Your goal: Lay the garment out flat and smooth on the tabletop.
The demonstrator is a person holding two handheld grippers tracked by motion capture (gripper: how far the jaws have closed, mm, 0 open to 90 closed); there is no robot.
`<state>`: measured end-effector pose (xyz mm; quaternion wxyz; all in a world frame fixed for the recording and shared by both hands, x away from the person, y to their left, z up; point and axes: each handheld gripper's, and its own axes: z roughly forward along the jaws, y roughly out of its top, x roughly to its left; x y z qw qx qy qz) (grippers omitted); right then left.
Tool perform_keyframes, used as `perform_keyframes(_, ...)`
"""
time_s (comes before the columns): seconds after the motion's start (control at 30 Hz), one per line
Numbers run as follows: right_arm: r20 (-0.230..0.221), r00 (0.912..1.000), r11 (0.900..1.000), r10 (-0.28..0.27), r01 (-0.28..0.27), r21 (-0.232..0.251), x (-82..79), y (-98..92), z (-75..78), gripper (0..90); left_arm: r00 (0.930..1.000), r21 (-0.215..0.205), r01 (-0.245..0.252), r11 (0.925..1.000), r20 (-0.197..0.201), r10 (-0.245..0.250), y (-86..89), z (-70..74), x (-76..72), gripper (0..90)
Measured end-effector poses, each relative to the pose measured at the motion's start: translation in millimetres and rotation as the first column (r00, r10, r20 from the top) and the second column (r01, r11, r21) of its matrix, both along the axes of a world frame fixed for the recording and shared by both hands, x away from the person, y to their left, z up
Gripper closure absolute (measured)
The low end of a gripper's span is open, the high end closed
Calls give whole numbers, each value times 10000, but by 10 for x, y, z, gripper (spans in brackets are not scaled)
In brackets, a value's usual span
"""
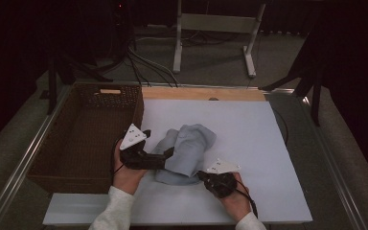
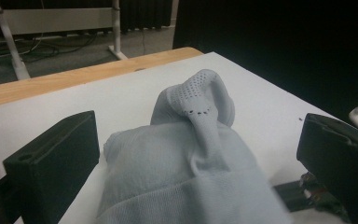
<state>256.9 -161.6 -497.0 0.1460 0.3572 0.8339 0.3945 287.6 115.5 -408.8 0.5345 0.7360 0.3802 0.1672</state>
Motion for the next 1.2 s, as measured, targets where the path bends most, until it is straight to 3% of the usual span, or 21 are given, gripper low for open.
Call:
perform_keyframes(0.33, 527, 9983, 9989, -240, 217, 420, -40, -171, 232, 884, 10000, 22, 25, 10000, 2, -25, -3, 1, -1, 1)
perform_keyframes(1.2, 838, 9937, 9969, -748, 723, 318, -166, -688, 390, 882, 10000, -16, -3, 10000, 43, 3, 7, 16, -8, 1)
